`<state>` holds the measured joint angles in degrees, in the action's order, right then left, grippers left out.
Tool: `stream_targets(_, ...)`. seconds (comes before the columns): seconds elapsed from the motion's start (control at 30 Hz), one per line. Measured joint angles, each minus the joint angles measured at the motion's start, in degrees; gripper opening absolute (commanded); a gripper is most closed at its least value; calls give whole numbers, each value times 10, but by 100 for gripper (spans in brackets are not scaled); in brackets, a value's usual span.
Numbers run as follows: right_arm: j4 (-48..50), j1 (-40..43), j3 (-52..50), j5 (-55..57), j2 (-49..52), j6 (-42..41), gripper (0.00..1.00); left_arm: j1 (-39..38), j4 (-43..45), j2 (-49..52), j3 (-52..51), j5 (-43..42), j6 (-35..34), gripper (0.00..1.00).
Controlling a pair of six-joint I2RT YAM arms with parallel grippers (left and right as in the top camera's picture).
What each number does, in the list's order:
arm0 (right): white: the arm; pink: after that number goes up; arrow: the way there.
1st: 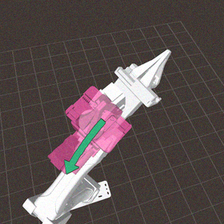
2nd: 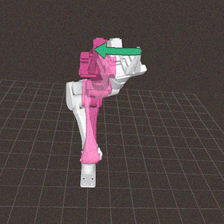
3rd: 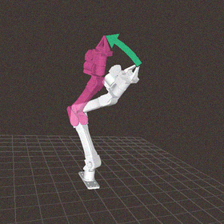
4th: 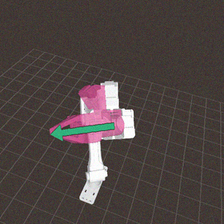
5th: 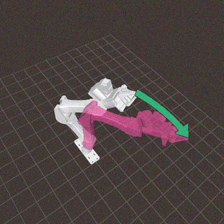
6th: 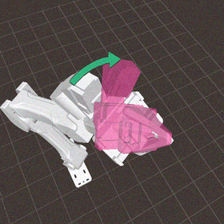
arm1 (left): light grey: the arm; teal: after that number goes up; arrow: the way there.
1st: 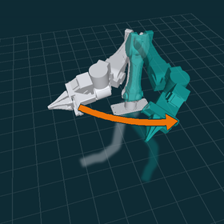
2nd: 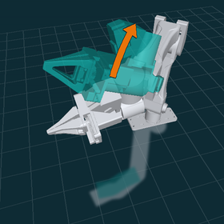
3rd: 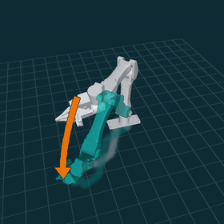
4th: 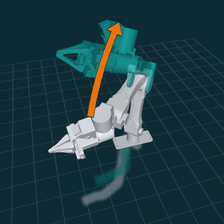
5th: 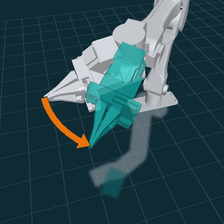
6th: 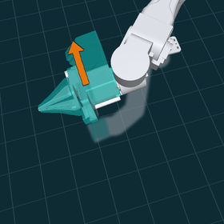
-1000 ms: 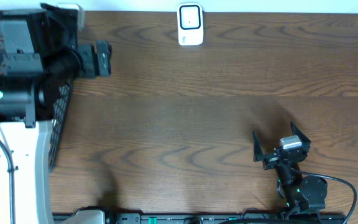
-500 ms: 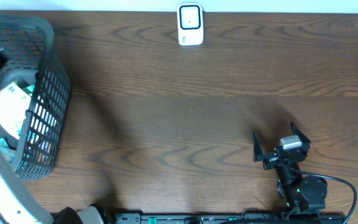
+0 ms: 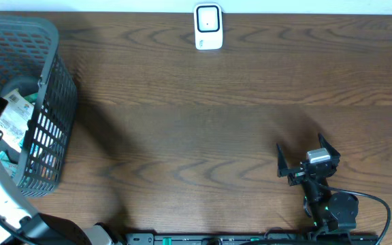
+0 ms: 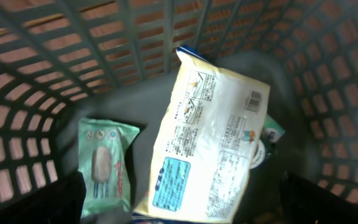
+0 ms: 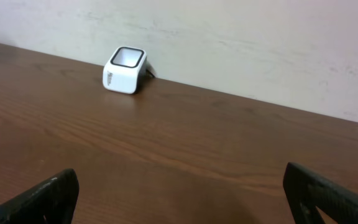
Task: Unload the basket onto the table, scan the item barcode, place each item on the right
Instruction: 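Move the left gripper up and into the grey basket, then grasp the white-and-yellow snack bag in the basket with the left gripper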
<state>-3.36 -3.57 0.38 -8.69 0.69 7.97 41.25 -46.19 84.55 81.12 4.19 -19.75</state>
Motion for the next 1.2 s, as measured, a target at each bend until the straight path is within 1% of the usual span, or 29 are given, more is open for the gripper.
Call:
stream_targets(0.37, 0, 0, 0, 0, 0, 0, 99, 25, 60, 57, -56, -64, 77, 97)
stream_targets(0.6, 0, 0, 0, 0, 0, 0, 99, 28, 147, 61, -133, -90, 106, 97)
stream_targets(0.73, 0, 0, 0, 0, 0, 0, 99, 39, 186, 62, -167, -111, 111, 97)
stream_targets(0.83, 0, 0, 0, 0, 0, 0, 99, 51, 196, 73, -178, -118, 113, 97)
stream_targets(0.97, 0, 0, 0, 0, 0, 0, 99, 60, 208, 103, -179, -120, 113, 97)
stream_targets(1.2, 0, 0, 0, 0, 0, 0, 99, 61, 240, 166, -179, -166, 125, 97)
